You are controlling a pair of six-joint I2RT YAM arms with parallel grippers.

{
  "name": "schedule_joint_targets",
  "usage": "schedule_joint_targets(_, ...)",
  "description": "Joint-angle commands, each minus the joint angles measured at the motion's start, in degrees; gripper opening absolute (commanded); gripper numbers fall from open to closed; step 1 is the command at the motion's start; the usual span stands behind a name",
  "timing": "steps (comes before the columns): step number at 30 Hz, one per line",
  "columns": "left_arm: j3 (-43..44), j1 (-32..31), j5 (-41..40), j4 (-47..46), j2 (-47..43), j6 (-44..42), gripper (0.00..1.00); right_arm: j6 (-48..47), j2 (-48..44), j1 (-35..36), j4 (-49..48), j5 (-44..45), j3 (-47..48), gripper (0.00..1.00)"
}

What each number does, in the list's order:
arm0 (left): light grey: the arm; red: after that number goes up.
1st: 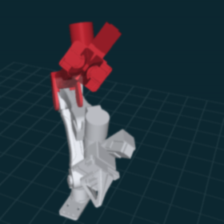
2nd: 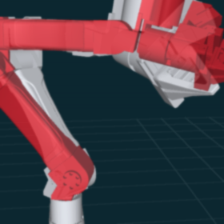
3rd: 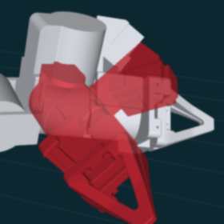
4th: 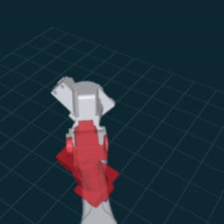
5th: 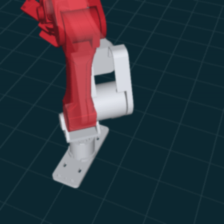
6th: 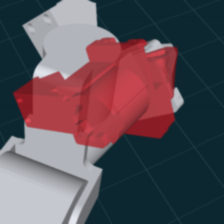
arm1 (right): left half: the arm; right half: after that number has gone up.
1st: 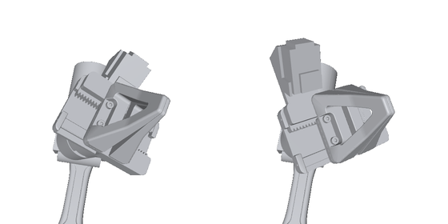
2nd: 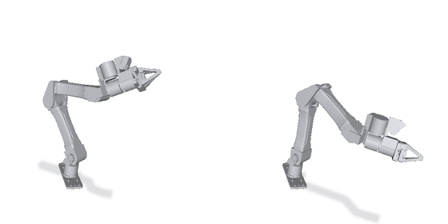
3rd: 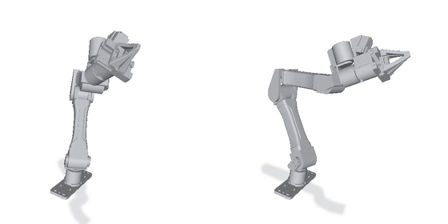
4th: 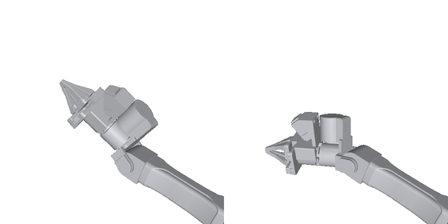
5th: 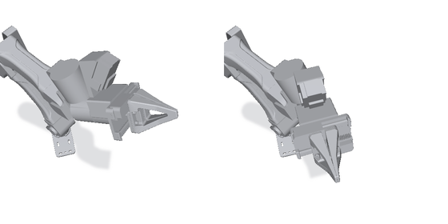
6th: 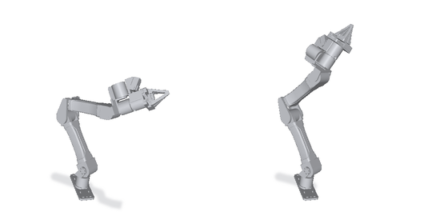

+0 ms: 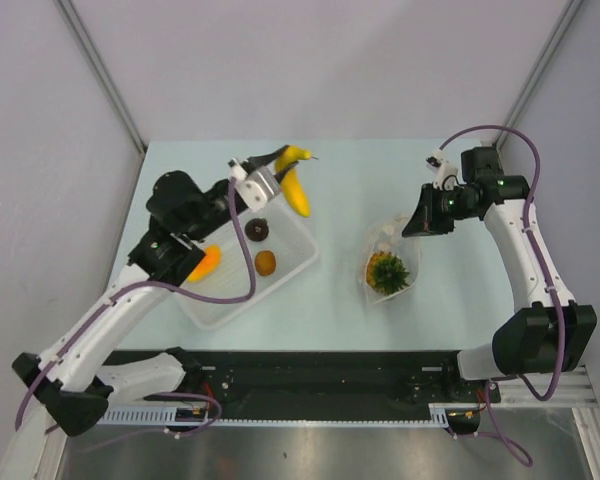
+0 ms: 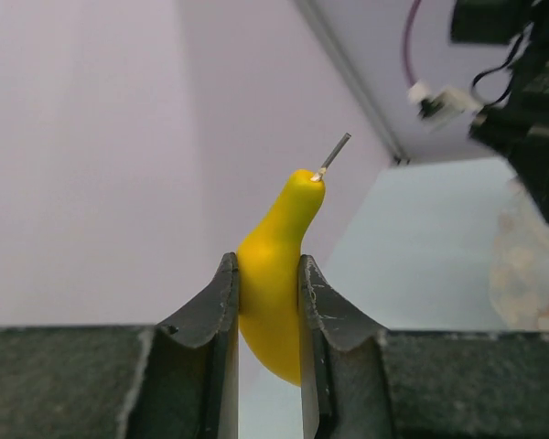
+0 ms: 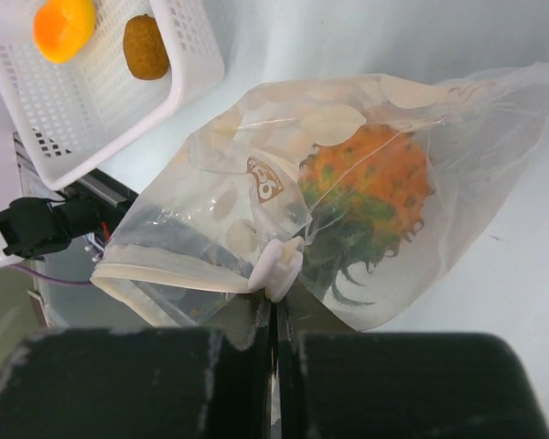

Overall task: Place the food in the zip-top bag and seal the zipper
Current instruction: Pick up the fake fruit from the bin, then place the fake fruit in the zipper food storage bag.

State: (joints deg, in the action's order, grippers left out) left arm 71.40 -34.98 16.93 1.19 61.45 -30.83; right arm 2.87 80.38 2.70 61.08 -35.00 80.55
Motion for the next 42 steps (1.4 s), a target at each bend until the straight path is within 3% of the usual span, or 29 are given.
schedule_joint_targets(1, -3.45, -9.65, 6.79, -21.45, 6.3, -16.75, 0.0, -1.99, 2.15, -1.73, 0.88, -3.4, 3.55, 0.0)
schedule_joint_targets(5, -7.49, -17.04, 11.36, -33.69, 10.61, -28.39, 0.0, -1.21, 4.08, -3.83, 1.24, -4.89, 6.54, 0.0)
schedule_joint_targets(16, -6.45, -26.36, 17.43, -53.21, 25.46, -40.25, 0.0, 1.87, 7.24, -5.07, -0.08, -8.76, 9.18, 0.0)
schedule_joint_targets(22, -7.32, -26.63, 16.92, -56.73, 32.67, -47.12, 0.0, 2.66, 7.86, -6.39, 0.18, -10.61, 9.27, 0.0)
schedule_joint_targets(34, -5.31, -22.41, 15.51, -52.26, 41.8, -55.56, 0.02, 4.68, 9.53, -7.71, -0.87, -11.05, 9.18, 0.0)
schedule_joint_targets(37, -4.69, -21.8, 12.96, -56.29, 45.58, -55.66, 0.17, 5.04, 10.23, -8.06, -0.96, -10.88, 9.62, 0.0)
schedule_joint_targets(38, -4.95, -21.62, 11.82, -58.13, 46.47, -55.13, 0.28, 5.21, 10.5, -8.23, -1.05, -10.7, 9.62, 0.0)
schedule_joint_targets(39, -5.21, -21.53, 11.73, -63.89, 47.0, -52.08, 0.5, 5.56, 10.76, -8.76, -1.14, -10.7, 9.62, 0.0)
schedule_joint_targets(42, -5.83, -21.53, 10.41, -70.17, 47.8, -47.94, 0.72, 6.52, 11.81, -9.73, -1.58, -10.53, 9.53, 0.0)
